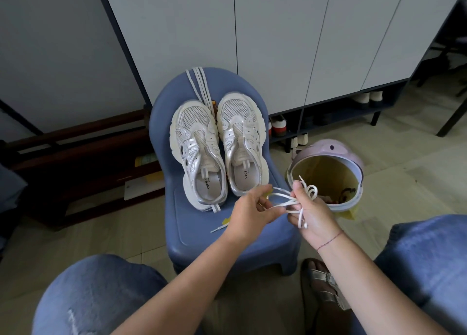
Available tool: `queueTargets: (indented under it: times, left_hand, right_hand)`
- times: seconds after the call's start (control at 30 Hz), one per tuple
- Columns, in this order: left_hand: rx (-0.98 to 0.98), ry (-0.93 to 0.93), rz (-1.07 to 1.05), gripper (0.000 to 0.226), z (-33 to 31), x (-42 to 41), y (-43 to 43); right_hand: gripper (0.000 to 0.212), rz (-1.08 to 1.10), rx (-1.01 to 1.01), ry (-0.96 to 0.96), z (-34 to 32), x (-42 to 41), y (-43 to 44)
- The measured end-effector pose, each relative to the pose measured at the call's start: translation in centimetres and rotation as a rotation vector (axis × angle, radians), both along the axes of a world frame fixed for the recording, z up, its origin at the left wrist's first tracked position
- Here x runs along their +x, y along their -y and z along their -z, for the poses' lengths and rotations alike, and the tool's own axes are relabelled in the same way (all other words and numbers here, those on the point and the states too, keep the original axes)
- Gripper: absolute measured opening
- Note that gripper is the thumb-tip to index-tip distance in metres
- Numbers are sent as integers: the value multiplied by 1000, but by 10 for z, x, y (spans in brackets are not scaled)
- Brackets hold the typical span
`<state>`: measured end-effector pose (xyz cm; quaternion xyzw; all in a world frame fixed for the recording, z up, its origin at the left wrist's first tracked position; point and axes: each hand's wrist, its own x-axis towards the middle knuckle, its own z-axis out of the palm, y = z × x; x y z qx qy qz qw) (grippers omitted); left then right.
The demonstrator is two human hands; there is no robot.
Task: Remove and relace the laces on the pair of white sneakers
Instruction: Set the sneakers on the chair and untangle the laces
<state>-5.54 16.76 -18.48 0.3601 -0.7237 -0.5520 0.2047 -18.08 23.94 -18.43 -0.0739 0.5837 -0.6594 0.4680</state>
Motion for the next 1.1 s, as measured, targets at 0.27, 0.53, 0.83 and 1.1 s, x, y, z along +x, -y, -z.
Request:
queueTargets:
  times: [0.27,0.53,0.83,1.1]
  left_hand:
    - [-109,138,229,20,-4,-1,4]
    - [5,107,194,31,-7,1,9]
    - [140,-31,72,40,-16,5,8]
    - [200,-77,27,40,-24,10,11]
  right_hand:
    - [51,49,43,-35,-4,-8,8]
    - [48,166,-186,348,-5,-23,5]
    - [37,-566,10,-290,-21,-10,-3]
    - [36,-349,19,-266,-22,-11,-2]
